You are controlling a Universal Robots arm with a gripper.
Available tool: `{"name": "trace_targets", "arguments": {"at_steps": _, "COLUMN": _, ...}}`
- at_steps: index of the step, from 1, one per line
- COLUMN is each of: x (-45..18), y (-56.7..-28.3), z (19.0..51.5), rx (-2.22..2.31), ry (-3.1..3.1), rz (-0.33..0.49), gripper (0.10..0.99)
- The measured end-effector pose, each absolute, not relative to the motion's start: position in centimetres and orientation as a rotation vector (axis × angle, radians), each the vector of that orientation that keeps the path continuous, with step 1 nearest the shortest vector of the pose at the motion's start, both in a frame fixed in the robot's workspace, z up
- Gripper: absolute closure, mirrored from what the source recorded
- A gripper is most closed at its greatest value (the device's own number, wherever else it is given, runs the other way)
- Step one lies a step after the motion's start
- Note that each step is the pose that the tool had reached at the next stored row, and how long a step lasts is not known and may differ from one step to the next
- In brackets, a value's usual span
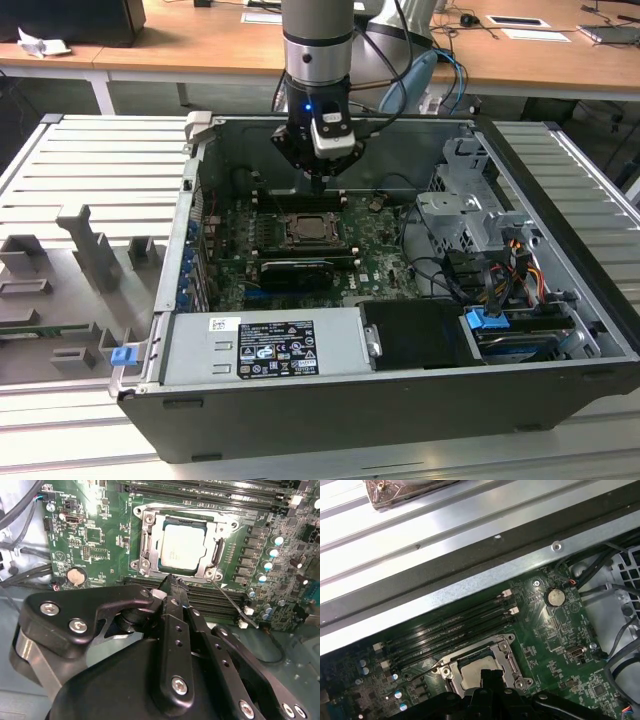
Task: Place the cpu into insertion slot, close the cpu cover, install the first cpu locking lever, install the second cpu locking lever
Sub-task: 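Install the first cpu locking lever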
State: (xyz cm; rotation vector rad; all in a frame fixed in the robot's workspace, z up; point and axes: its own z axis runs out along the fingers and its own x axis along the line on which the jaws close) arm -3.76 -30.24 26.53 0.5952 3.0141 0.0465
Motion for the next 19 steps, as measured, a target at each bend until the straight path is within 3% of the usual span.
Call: {"name": "trace_targets", "arguments": {"at_steps": 19, "x": -3.76, "y": -30.24, "z": 26.53, "rx": 0.380, "ry": 3.051, "rz": 0.054, "gripper": 0.980}}
